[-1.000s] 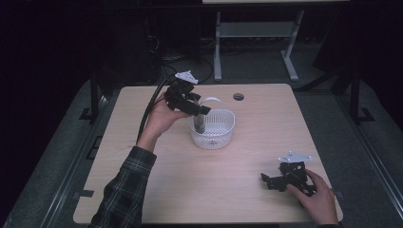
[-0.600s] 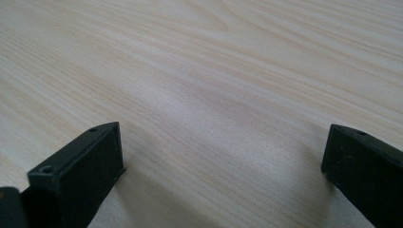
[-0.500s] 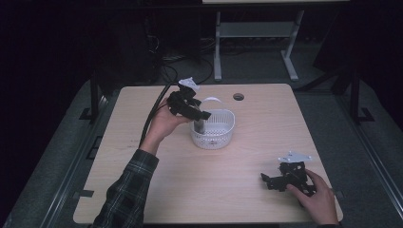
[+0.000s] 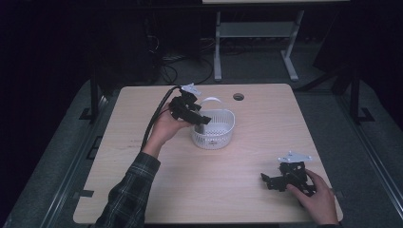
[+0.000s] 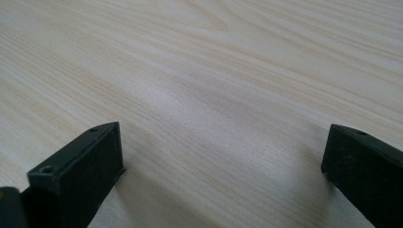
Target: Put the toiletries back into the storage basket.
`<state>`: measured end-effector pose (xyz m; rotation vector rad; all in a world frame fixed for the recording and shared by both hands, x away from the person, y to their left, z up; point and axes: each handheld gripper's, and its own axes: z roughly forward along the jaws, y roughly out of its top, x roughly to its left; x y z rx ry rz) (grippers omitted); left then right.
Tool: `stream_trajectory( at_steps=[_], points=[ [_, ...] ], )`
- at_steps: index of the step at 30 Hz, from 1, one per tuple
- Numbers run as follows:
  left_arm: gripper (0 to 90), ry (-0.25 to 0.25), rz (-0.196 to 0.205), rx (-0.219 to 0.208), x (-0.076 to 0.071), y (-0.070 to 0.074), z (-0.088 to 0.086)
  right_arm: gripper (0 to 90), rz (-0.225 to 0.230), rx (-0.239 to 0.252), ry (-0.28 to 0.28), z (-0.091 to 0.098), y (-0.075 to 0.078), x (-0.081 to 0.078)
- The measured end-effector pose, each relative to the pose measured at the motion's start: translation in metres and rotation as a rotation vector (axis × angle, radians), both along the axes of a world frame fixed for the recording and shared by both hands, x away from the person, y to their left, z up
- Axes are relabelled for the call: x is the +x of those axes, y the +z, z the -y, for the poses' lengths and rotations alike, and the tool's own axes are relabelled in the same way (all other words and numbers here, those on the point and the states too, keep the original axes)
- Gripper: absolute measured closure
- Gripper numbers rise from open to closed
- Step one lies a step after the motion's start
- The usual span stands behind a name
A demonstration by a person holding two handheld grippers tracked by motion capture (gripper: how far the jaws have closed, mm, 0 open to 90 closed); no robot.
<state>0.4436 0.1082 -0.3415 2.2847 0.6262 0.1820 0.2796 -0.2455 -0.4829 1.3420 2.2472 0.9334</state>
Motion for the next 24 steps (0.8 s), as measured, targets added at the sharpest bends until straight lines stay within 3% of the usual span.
stream_trajectory(
  at_steps=[12, 21, 24],
  points=[
    [29.5, 0.019, 0.007, 0.019, 0.001, -0.014, -0.001, 0.0, 0.0, 0.0, 0.0, 0.0, 0.0, 0.0],
    [28.9, 0.038, 0.016, -0.006, 0.001, -0.016, -0.005, 0.0, 0.0, 0.0, 0.0, 0.0, 0.0, 0.0],
    [23.6, 0.045, 0.031, -0.019, 0.0, -0.013, -0.008, 0.0, 0.0, 0.0, 0.0, 0.0, 0.0, 0.0]
  ],
)
